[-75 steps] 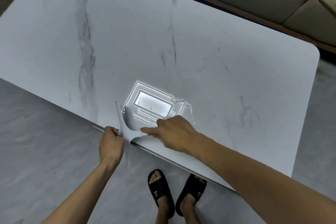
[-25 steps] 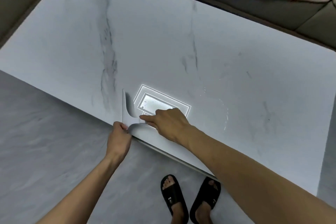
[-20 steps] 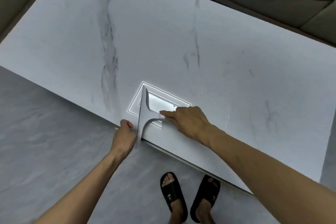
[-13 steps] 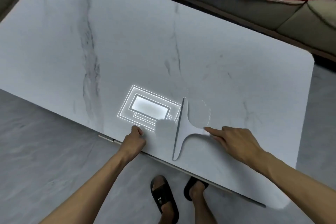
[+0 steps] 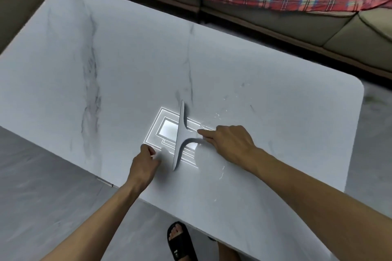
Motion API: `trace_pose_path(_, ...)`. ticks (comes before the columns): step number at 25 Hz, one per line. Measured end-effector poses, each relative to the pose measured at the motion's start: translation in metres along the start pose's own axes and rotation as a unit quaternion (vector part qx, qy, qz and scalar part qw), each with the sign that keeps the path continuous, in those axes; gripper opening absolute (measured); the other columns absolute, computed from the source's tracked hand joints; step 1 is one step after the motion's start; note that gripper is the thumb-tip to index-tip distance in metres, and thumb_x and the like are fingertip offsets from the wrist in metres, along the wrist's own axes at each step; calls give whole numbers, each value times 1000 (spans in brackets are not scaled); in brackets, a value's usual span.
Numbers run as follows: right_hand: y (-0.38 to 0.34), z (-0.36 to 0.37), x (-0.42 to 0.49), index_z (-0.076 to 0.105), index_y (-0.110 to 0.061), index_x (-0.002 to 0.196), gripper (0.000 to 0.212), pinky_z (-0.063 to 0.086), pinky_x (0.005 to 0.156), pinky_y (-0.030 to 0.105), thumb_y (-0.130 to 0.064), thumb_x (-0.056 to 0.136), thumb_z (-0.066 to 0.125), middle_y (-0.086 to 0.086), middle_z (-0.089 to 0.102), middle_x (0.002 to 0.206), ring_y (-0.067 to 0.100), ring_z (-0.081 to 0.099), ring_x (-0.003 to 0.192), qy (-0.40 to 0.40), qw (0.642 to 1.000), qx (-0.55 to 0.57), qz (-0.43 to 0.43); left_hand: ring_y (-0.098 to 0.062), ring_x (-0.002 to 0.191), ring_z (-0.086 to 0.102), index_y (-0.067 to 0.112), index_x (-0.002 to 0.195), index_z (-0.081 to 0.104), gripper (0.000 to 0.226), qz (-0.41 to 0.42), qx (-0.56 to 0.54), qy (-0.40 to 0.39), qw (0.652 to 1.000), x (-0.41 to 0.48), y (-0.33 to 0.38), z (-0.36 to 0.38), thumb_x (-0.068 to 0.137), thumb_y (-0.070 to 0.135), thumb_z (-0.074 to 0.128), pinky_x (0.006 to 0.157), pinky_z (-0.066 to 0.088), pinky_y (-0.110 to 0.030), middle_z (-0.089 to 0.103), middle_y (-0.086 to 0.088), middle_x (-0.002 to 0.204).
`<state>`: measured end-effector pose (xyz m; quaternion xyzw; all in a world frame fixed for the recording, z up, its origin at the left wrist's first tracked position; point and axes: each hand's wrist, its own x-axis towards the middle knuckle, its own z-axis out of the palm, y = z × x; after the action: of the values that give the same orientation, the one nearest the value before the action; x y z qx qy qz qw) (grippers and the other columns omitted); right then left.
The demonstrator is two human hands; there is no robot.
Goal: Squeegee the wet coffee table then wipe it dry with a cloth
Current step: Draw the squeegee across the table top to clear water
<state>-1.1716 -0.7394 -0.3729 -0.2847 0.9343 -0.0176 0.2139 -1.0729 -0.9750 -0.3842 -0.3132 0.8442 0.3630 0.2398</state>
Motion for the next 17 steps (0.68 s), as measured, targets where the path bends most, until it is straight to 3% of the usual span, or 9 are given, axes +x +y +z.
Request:
trace_pose_path(3, 36, 10, -9, 46, -52, 131, 41, 29, 60, 29, -27, 99, 45, -3, 59, 87, 25, 63, 82, -9, 1000, 17, 7, -20, 63, 50, 13, 102, 43, 15, -31, 13, -14, 999, 2, 17, 16, 89, 14, 50, 54, 38, -30, 56, -6, 79)
trace_pose_path(10, 150, 3, -94, 32, -60, 139, 39, 32, 61, 29, -44, 104, 26, -7, 58, 88, 19, 62, 78, -29, 996, 18, 77, -16, 60, 50, 17, 99, 42, 10, -15, 14, -55, 998, 9, 87, 61, 92, 20, 49, 51, 36, -28, 55, -1, 70)
trace_pose_path(13, 157, -12, -94, 35, -59, 138, 38, 32, 61, 29, -47, 103, 29, -7, 60, 87, 19, 63, 78, -19, 996, 46, 78, -17, 63, 53, 17, 101, 42, 9, -10, 17, -39, 999, 11, 99, 65, 94, 20, 48, 52, 38, -28, 55, -1, 72)
trace_pose_path(17, 134, -24, -31, 39, -55, 137, 37, 37, 62, 31, -41, 103, 37, -2, 58, 87, 26, 63, 78, 17, 997, 66, 42, -18, 61, 51, 14, 101, 42, 9, -16, 8, -17, 1000, 18, 105, 63, 95, 18, 47, 50, 36, -28, 54, -3, 69)
